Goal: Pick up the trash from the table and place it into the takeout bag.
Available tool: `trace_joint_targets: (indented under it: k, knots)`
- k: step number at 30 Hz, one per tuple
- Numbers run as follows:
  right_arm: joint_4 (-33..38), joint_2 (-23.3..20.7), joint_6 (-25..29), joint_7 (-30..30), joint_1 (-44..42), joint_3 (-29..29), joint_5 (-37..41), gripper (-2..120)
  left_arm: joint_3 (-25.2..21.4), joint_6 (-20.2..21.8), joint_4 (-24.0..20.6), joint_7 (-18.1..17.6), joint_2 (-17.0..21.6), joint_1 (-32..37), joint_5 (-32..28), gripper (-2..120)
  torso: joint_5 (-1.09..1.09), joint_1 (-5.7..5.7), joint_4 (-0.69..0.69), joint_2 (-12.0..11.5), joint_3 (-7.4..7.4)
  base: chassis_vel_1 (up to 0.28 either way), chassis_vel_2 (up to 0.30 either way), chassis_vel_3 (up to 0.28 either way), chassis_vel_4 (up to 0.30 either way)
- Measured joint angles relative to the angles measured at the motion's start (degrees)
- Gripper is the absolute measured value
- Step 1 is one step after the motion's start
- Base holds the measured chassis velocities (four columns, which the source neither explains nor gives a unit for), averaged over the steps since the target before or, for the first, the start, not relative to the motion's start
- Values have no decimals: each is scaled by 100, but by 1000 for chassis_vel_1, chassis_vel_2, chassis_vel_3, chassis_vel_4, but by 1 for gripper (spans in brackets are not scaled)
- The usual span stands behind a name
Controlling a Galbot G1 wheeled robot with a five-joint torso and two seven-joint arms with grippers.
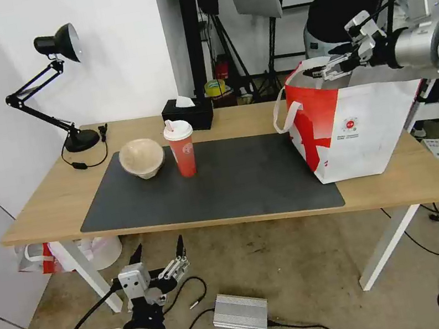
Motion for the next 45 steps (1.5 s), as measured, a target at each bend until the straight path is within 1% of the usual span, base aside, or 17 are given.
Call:
trace_joint_targets:
  k: [9, 12, 13, 16, 18, 20, 22, 24, 25, 30, 31, 34, 37, 38, 41, 43, 45]
  knots:
    - [489, -20, 61, 460, -241, 261, 133, 100, -31, 1, -12, 1, 0, -1, 3, 100, 0, 0, 1, 0, 0, 0, 0, 0, 0]
    - [742, -54, 295, 821, -457, 363, 329, 100, -32, 1, -16, 1, 0, 2, 4, 100, 0, 0, 0, 0, 0, 0, 0, 0, 0]
    - [742, -54, 295, 821, -457, 363, 329, 100, -32, 1, -16, 1, 0, 2, 4, 100, 0, 0, 0, 0, 0, 0, 0, 0, 0]
    - [1075, -61, 661, 1324, -780, 522, 540, 100, -32, 2, -21, 1, 0, 17, 3, 100, -1, 0, 0, 0, 0, 0, 0, 0, 0]
    - [1159, -59, 776, 1470, -868, 564, 579, 100, -33, 1, -24, 1, 1, 20, 3, 100, 0, 0, 0, 0, 0, 0, 0, 0, 0]
    - [1443, -51, 1125, 2004, -1152, 662, 652, 100, -44, 1, -37, 1, 10, 25, 3, 100, 0, 0, 0, 0, 0, 0, 0, 0, 0]
    - [1512, -49, 1174, 2105, -1216, 688, 662, 100, -46, 2, -39, 2, 12, 27, 3, 100, 0, 0, 0, 0, 0, 0, 0, 0, 0]
    - [1800, -37, 1410, 2554, -1467, 775, 721, 100, -48, 1, -45, 2, 15, 40, 3, 100, 0, 0, 0, 0, 0, 0, 0, 0, 0]
    - [1800, -37, 1410, 2554, -1467, 775, 721, 100, -48, 1, -45, 2, 15, 40, 3, 100, 0, 0, 0, 0, 0, 0, 0, 0, 0]
    - [2149, 59, 2121, 3370, -1854, 811, 698, 100, -43, 1, -51, 4, 11, 51, 16, 100, 0, 0, 0, 0, 0, 0, 0, 0, 0]
    - [2149, 59, 2121, 3370, -1854, 811, 698, 100, -43, 1, -51, 4, 11, 51, 16, 100, 0, 0, 0, 0, 0, 0, 0, 0, 0]
    - [2328, 187, 2564, 3967, -2106, 811, 530, 100, -31, -6, -50, 13, 5, 56, 44, 100, -1, 0, 0, 0, 0, 0, 0, 0, 0]
    - [2415, 252, 2730, 4220, -2230, 810, 393, 100, -23, -14, -49, 14, 2, 65, 57, 100, -1, 0, 1, 0, 0, 0, 0, 0, 0]
    - [2508, 336, 2880, 4534, -2375, 809, 236, 100, -18, -23, -50, 15, 2, 73, 73, 100, -1, 0, 0, 0, 1, 0, 0, 0, 0]
    - [2623, 424, 2972, 4792, -2541, 824, 90, 100, -17, -27, -50, 15, 2, 75, 94, 100, 0, 0, 1, 0, 1, 0, 0, 0, 0]
    - [2822, 547, 3083, 5097, -2863, 904, -120, 100, -18, -29, -53, 15, 1, 78, 103, 100, 0, 0, 0, 0, 1, 0, 0, 0, 0]
    - [2878, 576, 3108, 5156, -2969, 939, -164, 100, -18, -29, -55, 15, 0, 79, 104, 100, 0, 0, 0, 0, 1, 0, 0, 0, 0]
